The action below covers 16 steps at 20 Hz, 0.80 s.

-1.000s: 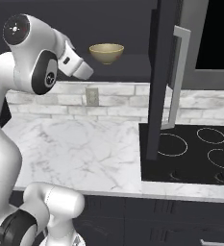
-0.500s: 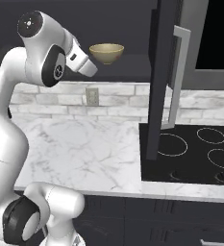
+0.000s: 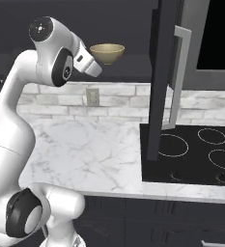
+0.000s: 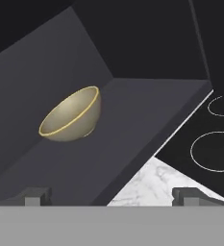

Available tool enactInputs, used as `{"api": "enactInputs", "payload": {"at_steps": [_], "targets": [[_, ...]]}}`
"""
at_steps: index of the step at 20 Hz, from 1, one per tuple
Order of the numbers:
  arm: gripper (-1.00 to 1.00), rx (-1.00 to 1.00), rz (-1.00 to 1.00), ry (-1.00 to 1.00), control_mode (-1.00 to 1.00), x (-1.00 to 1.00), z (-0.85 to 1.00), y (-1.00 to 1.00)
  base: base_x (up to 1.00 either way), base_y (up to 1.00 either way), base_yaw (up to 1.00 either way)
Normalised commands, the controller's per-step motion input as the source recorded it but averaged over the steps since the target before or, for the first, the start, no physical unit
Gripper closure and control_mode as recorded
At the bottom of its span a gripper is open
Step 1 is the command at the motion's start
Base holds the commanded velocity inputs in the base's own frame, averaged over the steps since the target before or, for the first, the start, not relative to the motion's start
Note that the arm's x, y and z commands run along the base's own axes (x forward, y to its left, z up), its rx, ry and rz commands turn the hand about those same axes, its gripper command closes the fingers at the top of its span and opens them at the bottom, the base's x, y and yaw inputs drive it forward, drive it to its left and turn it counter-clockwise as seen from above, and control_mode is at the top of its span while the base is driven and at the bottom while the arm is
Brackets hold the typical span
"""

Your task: Take the smaller bowl and place it next to the appetizer plate on the dining counter , and place the larger bowl next to the plate with cooked food.

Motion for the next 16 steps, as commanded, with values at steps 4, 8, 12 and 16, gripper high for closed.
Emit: {"api": "enactInputs", "payload": {"at_steps": [4,8,12,16], "targets": [[-1.0,0.0,0.0,0.07,-1.0,0.3,0.04,-0.04,0.0,0.0,0.0],[-1.0,0.0,0.0,0.08,-1.0,0.35,0.0,-0.07,0.0,0.0,0.0],[-1.0,0.0,0.0,0.06,-1.0,0.42,0.0,-0.09,0.0,0.0,0.0],[-1.0,0.0,0.0,0.02,-1.0,0.46,0.0,-0.07,0.0,0.0,0.0]]}}
